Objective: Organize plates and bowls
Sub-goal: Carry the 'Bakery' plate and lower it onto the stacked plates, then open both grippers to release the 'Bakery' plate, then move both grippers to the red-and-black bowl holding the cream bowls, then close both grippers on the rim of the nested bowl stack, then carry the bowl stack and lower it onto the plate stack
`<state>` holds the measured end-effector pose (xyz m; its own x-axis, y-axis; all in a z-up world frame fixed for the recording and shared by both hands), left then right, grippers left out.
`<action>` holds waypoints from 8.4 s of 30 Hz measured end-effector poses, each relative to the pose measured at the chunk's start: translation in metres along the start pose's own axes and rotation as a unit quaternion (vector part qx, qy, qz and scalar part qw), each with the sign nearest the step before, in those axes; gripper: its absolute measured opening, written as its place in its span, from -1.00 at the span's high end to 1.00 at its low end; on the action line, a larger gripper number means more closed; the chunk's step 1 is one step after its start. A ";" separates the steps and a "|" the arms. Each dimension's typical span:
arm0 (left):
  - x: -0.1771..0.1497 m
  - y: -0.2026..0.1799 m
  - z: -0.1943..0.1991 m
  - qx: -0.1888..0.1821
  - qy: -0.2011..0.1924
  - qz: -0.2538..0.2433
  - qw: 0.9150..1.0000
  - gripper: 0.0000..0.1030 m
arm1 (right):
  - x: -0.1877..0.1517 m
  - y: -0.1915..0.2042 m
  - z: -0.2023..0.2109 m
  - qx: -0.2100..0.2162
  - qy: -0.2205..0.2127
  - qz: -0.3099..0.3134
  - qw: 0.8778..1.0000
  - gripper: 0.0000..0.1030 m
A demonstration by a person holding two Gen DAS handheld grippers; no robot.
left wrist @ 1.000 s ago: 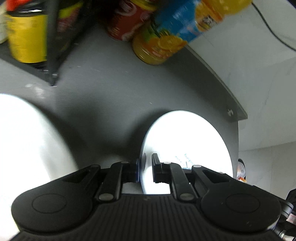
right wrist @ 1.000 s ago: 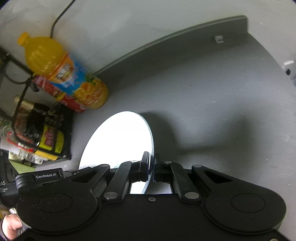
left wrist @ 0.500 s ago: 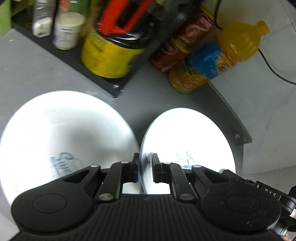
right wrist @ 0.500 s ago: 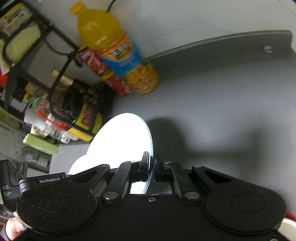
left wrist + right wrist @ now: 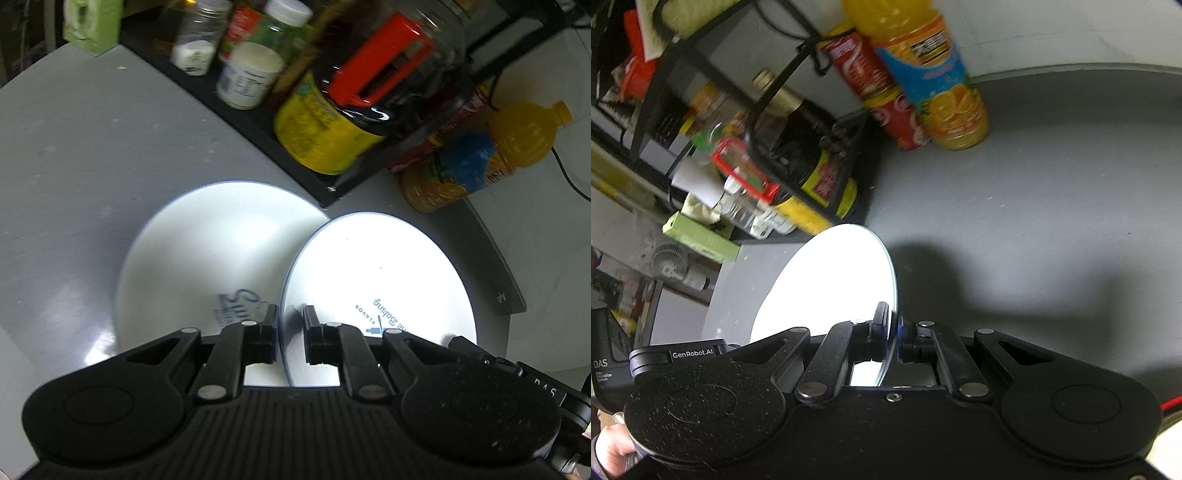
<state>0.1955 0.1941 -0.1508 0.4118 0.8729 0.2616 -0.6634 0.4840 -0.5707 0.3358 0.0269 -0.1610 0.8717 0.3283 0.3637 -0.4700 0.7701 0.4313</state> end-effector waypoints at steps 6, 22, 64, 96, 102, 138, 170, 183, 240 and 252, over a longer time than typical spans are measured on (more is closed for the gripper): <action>-0.003 0.021 0.008 0.011 0.000 0.015 1.000 0.79 | -0.008 0.013 -0.009 0.010 0.010 0.003 1.000 0.90; -0.007 0.063 -0.014 0.028 0.024 0.054 0.998 0.73 | -0.029 0.032 -0.029 -0.035 0.051 0.039 0.997 0.87; 0.039 0.034 0.030 0.114 -0.041 -0.036 0.992 -0.13 | -0.023 0.023 0.042 -0.077 -0.003 0.042 0.996 -0.68; -0.097 -0.120 0.016 0.030 0.023 -0.240 0.970 -0.57 | -0.077 -0.097 0.178 -0.179 -0.141 -0.069 0.971 -0.94; -0.116 -0.134 0.005 0.009 0.042 -0.258 0.965 -0.61 | -0.094 -0.115 0.185 -0.191 -0.141 -0.095 0.967 -0.95; -0.193 -0.180 -0.102 -0.031 0.223 -0.368 0.902 -0.55 | -0.157 -0.167 0.139 -0.223 -0.064 -0.236 0.944 -0.53; -0.198 -0.163 -0.143 -0.041 0.316 -0.339 0.885 0.45 | -0.151 -0.188 0.113 -0.161 -0.027 -0.274 0.948 0.34; -0.154 -0.159 -0.105 -0.057 0.265 -0.310 0.911 0.45 | -0.111 -0.163 0.115 -0.140 -0.040 -0.214 0.966 0.34; 0.045 0.045 0.019 0.017 0.078 -0.052 0.995 0.48 | -0.029 0.066 -0.057 -0.018 0.122 0.051 0.991 0.33; 0.053 0.033 0.013 0.024 0.093 -0.080 0.992 0.43 | -0.033 0.066 -0.058 -0.012 0.120 0.039 0.992 0.11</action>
<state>0.1878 0.2569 -0.1455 0.6201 0.7598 0.1953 -0.6066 0.6223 -0.4948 0.2841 0.0988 -0.1924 0.8424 0.5053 0.1873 -0.5360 0.7494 0.3888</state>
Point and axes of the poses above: each gripper's, at about its wrist camera, not at the fingertips, and z roughly against the way its jaws point, y to its left, x to its top, the point moved 3 cm from there along -z, roughly the way its jaws point, and after that the axes turned 8 degrees about -x, right-handed, at the moved point
